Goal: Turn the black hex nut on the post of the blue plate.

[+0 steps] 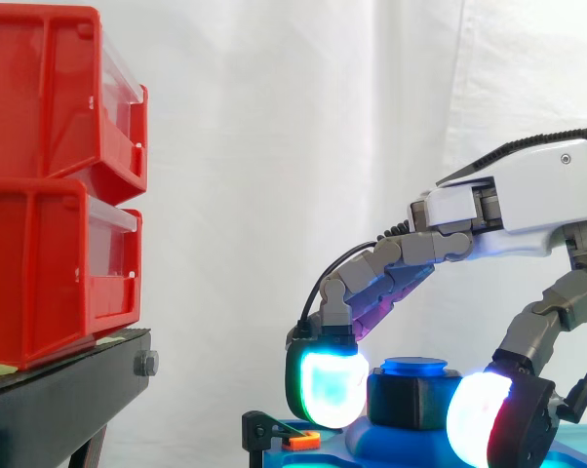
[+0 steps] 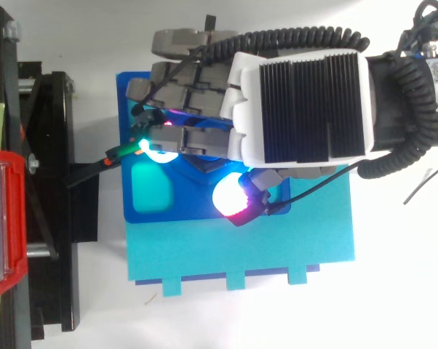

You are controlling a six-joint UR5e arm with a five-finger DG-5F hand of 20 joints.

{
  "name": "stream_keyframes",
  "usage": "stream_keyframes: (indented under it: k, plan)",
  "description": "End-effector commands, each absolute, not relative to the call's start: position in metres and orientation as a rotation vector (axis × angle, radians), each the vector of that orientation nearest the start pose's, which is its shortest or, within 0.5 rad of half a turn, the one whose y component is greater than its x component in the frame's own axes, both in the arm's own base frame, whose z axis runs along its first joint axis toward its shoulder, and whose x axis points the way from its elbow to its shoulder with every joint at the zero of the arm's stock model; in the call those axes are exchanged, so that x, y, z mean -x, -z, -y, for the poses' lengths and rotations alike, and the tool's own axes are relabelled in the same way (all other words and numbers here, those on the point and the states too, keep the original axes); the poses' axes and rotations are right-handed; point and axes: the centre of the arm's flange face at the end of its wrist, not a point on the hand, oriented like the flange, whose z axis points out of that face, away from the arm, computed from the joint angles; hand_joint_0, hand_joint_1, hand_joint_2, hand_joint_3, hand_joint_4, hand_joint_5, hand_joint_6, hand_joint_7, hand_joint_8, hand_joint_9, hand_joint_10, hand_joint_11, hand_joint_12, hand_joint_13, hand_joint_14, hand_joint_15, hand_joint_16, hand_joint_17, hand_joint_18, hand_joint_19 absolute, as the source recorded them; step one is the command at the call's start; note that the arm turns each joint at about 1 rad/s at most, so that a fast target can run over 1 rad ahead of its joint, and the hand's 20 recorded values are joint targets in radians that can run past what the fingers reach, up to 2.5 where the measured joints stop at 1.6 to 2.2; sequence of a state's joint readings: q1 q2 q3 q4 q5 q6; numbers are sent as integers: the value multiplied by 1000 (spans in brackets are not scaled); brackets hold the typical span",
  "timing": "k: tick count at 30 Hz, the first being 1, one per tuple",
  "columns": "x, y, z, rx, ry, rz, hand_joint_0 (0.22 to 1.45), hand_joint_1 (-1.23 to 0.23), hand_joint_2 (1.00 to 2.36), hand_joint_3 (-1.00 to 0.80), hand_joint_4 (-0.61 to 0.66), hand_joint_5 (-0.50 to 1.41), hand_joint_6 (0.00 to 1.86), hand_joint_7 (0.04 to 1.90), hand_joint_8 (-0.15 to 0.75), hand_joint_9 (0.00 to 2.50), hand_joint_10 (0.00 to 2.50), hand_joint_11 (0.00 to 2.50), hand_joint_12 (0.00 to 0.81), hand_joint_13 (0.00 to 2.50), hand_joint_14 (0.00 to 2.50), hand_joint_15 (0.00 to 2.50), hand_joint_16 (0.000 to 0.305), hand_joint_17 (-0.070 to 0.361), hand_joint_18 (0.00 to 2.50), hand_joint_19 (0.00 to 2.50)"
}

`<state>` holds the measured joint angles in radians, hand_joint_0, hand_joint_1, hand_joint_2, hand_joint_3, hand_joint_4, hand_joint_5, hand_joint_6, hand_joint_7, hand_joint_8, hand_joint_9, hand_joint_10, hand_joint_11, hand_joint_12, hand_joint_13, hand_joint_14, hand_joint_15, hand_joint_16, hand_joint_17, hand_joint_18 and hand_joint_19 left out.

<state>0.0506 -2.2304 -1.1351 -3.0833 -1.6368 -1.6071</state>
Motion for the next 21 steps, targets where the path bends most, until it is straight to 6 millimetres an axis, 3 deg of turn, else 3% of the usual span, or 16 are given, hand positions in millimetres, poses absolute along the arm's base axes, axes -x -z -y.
stream_keyframes:
  k: [1, 21]
  plan:
    - [-730, -296, 90, 127, -65, -1733, 525, -798, 1000, -500, 202, -188, 502, 1119, 259, 338, 0, 37, 360, 432, 1, 67, 50, 112, 410, 212]
    - [-729, -296, 94, 124, -61, -1735, 528, -751, 1000, -500, 198, -180, 501, 1162, 265, 375, 2, 64, 360, 455, 3, 72, 51, 115, 447, 215]
